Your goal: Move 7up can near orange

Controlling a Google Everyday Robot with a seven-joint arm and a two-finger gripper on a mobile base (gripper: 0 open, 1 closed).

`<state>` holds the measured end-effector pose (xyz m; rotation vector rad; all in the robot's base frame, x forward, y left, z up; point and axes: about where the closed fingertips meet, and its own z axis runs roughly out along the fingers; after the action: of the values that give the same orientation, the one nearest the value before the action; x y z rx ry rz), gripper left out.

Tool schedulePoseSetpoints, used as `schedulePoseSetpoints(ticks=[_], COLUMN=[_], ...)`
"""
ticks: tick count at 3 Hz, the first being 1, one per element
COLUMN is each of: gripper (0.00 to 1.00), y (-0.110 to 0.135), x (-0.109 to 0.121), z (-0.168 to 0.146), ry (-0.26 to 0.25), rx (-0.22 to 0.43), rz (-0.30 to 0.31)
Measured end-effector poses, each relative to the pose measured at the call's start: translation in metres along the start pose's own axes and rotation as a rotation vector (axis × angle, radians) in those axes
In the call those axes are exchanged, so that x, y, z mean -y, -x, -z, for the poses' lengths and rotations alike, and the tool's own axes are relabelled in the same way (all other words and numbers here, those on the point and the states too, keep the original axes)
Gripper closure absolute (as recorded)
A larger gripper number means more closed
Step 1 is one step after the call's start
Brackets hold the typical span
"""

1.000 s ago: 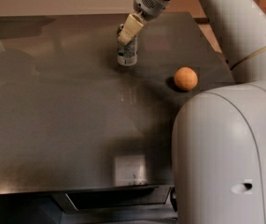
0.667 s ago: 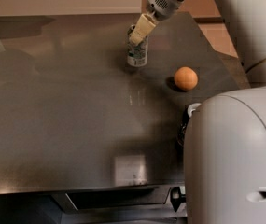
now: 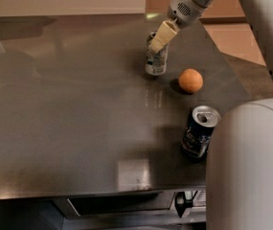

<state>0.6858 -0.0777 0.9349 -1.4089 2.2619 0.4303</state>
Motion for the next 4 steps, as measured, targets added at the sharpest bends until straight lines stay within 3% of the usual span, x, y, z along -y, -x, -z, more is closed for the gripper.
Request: schedulePoseSetpoints(ticks=[1,2,3,4], gripper=[1.00,0.82,0.51,0.28], y=[-0.014,-0.026,-0.035,-0.032], x=[0.000,0.000,-0.001,0.000], z=[0.000,-0.001,-0.003,-0.007], ry=[0.007,0.015,0.016,0.014], rx=[-0.012,-0.011,-0.022,-0.016], rz=[-0.015,-0.036,-0.046,-0.045])
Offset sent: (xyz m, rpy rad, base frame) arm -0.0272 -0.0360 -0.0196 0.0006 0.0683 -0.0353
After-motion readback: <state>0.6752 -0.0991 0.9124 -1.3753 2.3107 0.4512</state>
